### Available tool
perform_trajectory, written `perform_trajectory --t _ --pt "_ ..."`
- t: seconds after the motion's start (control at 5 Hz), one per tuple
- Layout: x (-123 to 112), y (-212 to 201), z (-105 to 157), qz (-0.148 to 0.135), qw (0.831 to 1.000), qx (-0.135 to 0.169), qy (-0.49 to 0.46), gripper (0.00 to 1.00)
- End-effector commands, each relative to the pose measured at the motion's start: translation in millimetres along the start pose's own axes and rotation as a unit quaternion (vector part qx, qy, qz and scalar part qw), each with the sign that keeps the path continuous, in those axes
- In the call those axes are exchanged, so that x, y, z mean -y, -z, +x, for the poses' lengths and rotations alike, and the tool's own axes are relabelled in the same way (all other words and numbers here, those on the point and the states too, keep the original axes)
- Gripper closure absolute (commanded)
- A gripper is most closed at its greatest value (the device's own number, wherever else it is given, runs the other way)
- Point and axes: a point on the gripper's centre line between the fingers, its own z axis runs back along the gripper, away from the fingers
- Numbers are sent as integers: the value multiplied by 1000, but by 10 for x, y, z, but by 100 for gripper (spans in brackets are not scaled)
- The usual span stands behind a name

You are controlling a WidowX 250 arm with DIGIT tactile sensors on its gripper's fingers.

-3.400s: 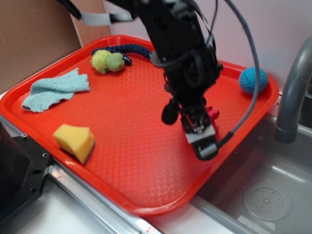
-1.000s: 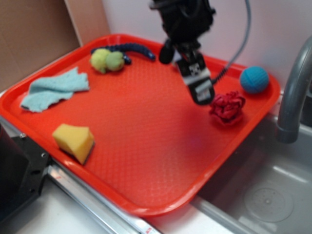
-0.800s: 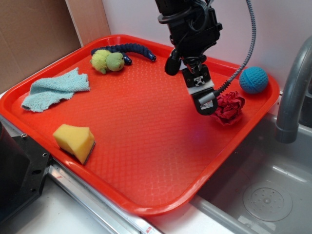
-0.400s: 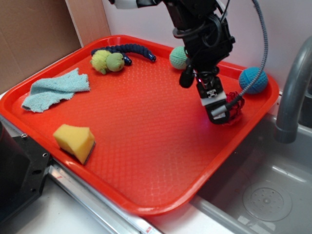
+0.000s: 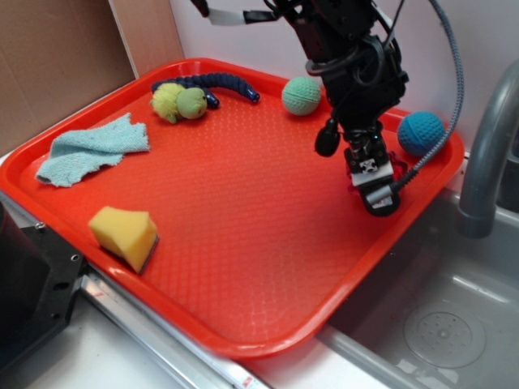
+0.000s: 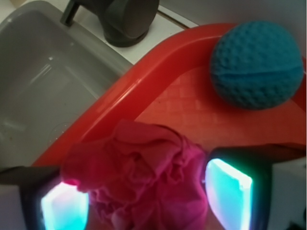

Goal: Grab the red paper.

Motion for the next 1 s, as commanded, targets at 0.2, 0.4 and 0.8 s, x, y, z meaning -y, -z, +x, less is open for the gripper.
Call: perform_trajectory --t 0.2,0.4,0.8 --pt "69 71 70 18 1000 1 7 100" --pt "54 51 26 27 1000 0 0 100" --pt "86 -282 -12 67 997 -23 -18 100"
